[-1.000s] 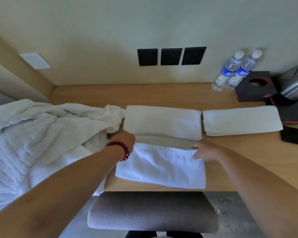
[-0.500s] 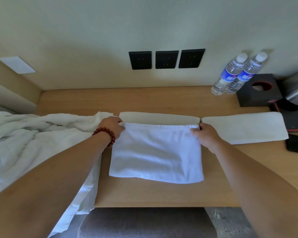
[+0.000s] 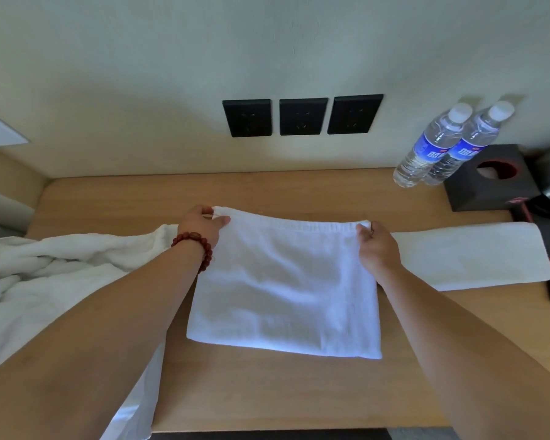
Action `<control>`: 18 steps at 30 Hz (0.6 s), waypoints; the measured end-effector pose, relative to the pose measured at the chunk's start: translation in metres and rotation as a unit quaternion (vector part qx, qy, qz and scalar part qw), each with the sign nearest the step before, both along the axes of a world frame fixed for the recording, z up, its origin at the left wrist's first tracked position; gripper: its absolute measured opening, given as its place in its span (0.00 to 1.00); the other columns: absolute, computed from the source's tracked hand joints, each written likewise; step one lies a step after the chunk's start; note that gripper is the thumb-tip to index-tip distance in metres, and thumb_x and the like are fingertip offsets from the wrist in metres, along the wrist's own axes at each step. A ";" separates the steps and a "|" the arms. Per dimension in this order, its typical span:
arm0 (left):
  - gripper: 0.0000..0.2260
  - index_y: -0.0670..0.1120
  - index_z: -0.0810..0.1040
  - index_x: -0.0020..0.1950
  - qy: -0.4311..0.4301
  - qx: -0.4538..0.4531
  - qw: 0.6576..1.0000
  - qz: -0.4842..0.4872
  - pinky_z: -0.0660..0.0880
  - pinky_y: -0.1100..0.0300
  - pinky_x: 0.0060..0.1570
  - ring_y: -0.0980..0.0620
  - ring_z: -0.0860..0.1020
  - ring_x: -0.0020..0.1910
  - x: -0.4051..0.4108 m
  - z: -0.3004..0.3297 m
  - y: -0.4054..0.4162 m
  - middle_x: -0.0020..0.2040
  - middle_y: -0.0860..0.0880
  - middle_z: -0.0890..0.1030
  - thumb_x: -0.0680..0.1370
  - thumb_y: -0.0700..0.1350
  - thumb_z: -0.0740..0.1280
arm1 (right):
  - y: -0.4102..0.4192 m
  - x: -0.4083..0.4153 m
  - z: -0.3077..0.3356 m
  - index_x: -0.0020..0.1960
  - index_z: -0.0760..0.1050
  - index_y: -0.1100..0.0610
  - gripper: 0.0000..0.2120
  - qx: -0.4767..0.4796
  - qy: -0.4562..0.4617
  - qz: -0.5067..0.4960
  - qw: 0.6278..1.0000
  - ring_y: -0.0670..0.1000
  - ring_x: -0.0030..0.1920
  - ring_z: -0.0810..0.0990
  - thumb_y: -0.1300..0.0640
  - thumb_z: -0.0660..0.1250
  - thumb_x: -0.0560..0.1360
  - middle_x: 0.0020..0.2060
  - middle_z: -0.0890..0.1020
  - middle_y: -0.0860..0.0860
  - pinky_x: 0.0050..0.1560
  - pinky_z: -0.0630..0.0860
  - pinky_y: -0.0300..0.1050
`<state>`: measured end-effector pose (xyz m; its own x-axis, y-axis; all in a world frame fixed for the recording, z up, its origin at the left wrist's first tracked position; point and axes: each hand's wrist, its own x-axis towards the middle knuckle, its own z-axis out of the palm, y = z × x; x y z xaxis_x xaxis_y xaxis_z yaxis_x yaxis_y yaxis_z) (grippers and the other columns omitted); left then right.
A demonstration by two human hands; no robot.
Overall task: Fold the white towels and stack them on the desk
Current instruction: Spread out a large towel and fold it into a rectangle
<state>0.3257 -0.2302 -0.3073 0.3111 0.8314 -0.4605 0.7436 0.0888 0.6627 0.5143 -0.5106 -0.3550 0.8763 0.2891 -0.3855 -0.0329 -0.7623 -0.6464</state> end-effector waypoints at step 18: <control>0.13 0.50 0.78 0.59 0.079 0.096 0.992 -0.003 0.75 0.54 0.57 0.48 0.79 0.55 0.008 -0.044 0.003 0.52 0.52 0.80 0.77 0.50 0.72 | 0.013 -0.012 -0.023 0.60 0.69 0.56 0.16 -0.159 -0.158 0.021 0.974 0.63 0.46 0.81 0.45 0.51 0.85 0.39 0.80 0.55 0.41 0.67 0.49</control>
